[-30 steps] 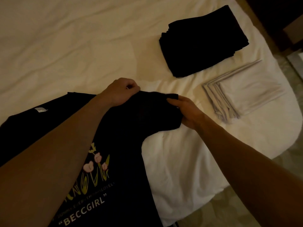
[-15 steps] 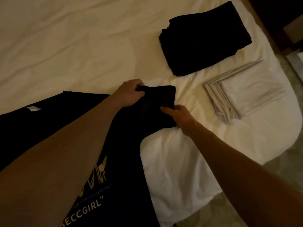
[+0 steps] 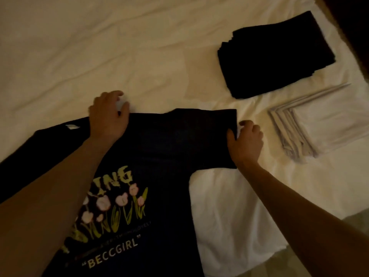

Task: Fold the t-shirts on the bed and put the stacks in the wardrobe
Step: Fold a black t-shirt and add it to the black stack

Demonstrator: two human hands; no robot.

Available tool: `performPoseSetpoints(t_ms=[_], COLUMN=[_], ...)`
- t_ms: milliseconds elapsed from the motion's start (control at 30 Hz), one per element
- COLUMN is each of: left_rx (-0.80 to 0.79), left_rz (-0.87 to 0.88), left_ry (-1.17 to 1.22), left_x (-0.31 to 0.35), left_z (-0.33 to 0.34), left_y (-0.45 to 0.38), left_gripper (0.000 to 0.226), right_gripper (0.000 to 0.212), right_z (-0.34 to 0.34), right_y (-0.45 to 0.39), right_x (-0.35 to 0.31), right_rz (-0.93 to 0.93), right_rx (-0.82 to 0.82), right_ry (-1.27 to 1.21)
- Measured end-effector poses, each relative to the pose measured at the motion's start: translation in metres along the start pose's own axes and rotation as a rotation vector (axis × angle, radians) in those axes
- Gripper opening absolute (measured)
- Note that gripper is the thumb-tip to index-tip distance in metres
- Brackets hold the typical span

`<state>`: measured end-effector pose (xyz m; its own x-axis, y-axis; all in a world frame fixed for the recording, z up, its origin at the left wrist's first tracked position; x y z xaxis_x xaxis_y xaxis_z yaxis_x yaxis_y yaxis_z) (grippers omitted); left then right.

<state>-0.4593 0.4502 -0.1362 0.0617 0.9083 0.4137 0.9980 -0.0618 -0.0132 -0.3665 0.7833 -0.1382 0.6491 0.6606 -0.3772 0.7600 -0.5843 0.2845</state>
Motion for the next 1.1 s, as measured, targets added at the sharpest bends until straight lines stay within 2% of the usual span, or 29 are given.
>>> performPoseSetpoints(t_ms=[67, 200, 333, 600, 733, 867, 1100], left_rx=[0.050, -0.056, -0.073, -0.088, -0.218, -0.171, -0.027], left_rz=[-0.092, -0.197, -0.186, -0.291, -0.405, -0.324, -0.213], left_ry=[-0.064, -0.099, -0.086, -0.088, 0.109, 0.282, 0.290], left_x=[-0.043, -0.105, -0.130, -0.187, -0.212, -0.222, -0.233], left_z=[-0.023, -0.049, -0.059, -0.082, -0.090, -0.096, -0.096], left_y=[0.021, 0.053, 0.067, 0.078, 0.075, 0.067, 0.029], left_gripper=[0.035, 0.033, 0.036, 0.044, 0.038, 0.023, 0.017], right_gripper=[0.044, 0.043, 0.041, 0.050, 0.041, 0.024, 0.024], right_z=[0.004, 0.038, 0.075, 0.122, 0.135, 0.138, 0.137], right_y=[0.009, 0.030, 0.061, 0.093, 0.095, 0.089, 0.051], right_x=[-0.037, -0.120, -0.178, -0.229, -0.245, -0.250, -0.286], right_rz=[-0.184, -0.490, -0.636, -0.657, -0.582, -0.584, -0.660], right_rx=[0.061, -0.157, -0.271, -0.308, -0.358, -0.411, -0.274], right_ry=[0.011, 0.013, 0.077, 0.289, 0.325, 0.104, 0.122])
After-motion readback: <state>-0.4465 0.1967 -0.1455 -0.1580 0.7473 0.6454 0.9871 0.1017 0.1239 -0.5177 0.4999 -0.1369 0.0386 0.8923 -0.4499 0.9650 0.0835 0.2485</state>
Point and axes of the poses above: each hand's wrist, its own y-axis away from the middle knuckle, its own z-axis out of the palm, x = y × z, the point moved 1 cm from there along -y, towards the middle knuckle, and after that the axes turned 7 degrees about z, right-handed, at the moved point
